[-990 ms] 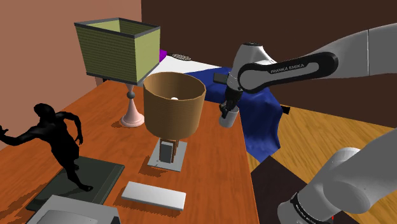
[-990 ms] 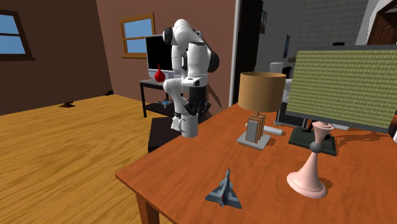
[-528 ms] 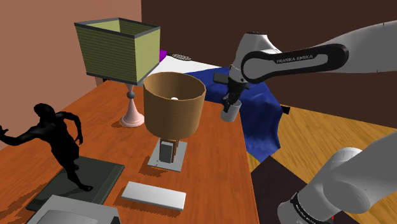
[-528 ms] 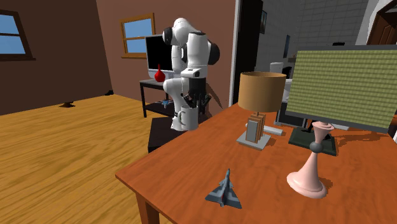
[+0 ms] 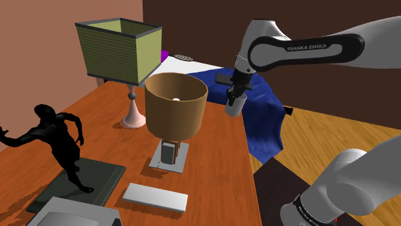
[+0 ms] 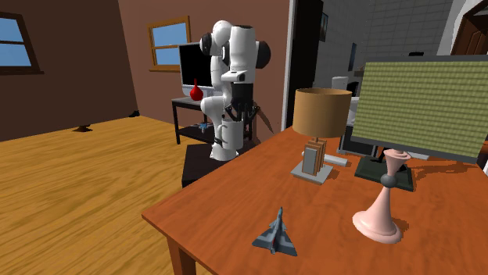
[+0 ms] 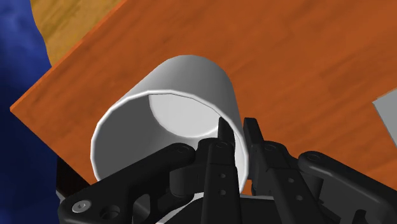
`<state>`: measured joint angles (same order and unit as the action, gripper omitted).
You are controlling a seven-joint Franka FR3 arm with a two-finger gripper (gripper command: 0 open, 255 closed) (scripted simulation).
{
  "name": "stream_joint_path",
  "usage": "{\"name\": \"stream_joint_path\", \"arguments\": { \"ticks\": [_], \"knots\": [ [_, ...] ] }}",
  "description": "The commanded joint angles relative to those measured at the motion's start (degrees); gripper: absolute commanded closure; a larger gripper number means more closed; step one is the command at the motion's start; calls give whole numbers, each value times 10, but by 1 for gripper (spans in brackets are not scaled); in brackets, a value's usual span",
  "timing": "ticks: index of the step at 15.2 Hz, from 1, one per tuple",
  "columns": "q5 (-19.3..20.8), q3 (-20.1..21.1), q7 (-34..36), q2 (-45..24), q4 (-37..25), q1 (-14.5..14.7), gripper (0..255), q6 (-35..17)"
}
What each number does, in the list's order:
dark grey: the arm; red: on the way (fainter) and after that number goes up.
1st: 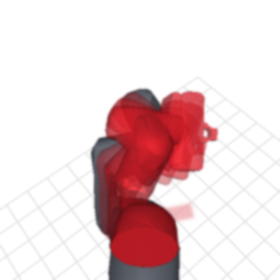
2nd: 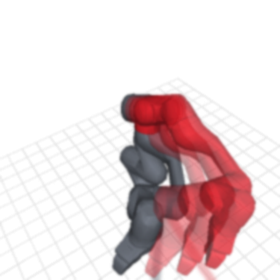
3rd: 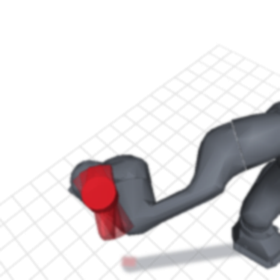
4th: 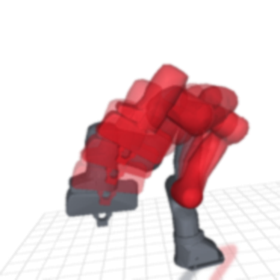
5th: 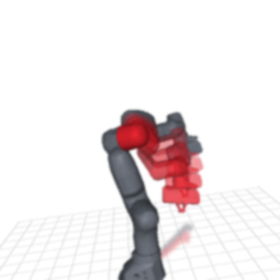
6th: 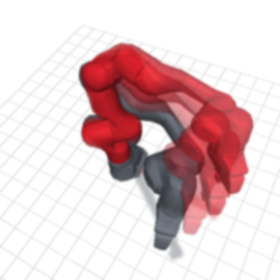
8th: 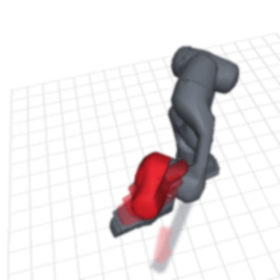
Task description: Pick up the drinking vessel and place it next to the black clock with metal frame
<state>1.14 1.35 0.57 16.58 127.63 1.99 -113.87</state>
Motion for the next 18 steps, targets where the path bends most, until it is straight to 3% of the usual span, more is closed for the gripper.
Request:
{"name": "stream_joint_path", "arguments": {
  "ticks": [1,18],
  "knots": [
    [0,1,1,4,-13,0,255,17],
    [-1,0,-2,6,-143,0,255,149]
  ]
}}
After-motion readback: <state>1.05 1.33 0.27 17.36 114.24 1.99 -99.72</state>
